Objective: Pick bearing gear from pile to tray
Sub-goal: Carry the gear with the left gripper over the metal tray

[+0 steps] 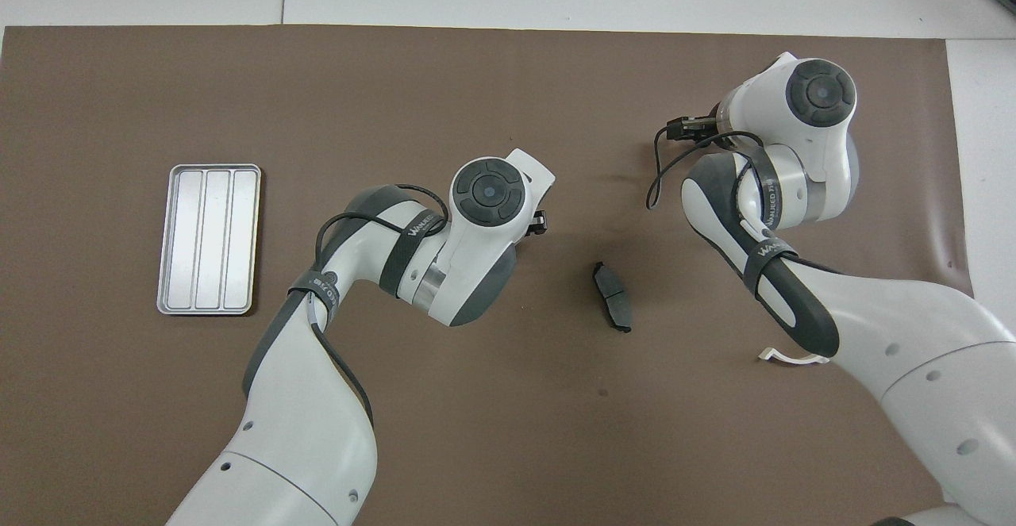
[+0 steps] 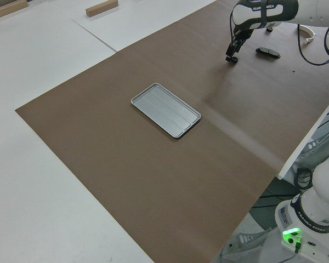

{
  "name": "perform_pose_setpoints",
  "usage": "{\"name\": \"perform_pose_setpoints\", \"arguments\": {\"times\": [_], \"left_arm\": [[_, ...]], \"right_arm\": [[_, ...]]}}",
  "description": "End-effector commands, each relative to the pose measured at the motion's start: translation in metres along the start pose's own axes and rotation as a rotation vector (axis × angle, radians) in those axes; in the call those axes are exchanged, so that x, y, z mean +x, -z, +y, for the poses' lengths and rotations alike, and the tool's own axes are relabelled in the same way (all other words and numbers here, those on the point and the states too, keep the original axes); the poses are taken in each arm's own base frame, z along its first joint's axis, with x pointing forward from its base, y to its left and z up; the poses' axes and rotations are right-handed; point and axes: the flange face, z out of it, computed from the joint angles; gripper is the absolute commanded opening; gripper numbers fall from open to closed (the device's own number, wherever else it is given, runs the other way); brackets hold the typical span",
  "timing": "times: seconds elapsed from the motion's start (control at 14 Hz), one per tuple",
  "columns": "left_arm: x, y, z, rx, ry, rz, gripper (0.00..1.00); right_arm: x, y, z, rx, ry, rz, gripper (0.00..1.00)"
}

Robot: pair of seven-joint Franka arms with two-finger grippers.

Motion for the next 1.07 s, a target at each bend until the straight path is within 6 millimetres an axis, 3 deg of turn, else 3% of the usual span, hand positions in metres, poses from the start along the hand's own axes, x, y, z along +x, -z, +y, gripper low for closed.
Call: {"name": "perform_pose_setpoints", "arguments": {"times": [0.0, 0.21, 0.36, 0.5, 0.64, 1.0], "left_arm": [[-0.004, -0.009, -0.004, 0.005, 0.011, 0.014, 0.76], [-0.009, -0.013, -0.004, 0.011, 0.007, 0.006, 0.65], [-0.010, -0.014, -0.004, 0.012, 0.007, 0.003, 0.57], [-0.009, -0.013, -0.003, 0.010, 0.008, 0.004, 0.43], [-0.010, -0.013, -0.003, 0.012, 0.006, 0.001, 0.36], [-0.005, -0.009, -0.006, 0.011, 0.012, -0.002, 0.03]], "right_arm": [[0.007, -0.001, 0.004, -0.005, 0.027, 0.017, 0.91], [0.008, 0.001, 0.005, -0.006, 0.026, 0.016, 0.91], [0.010, 0.002, 0.015, -0.004, 0.006, 0.020, 0.84], [0.008, -0.001, 0.020, 0.000, -0.008, 0.013, 0.75], [0.003, -0.006, 0.017, 0.002, -0.010, -0.002, 0.74], [-0.004, -0.009, 0.009, 0.005, -0.005, -0.031, 0.74]]}}
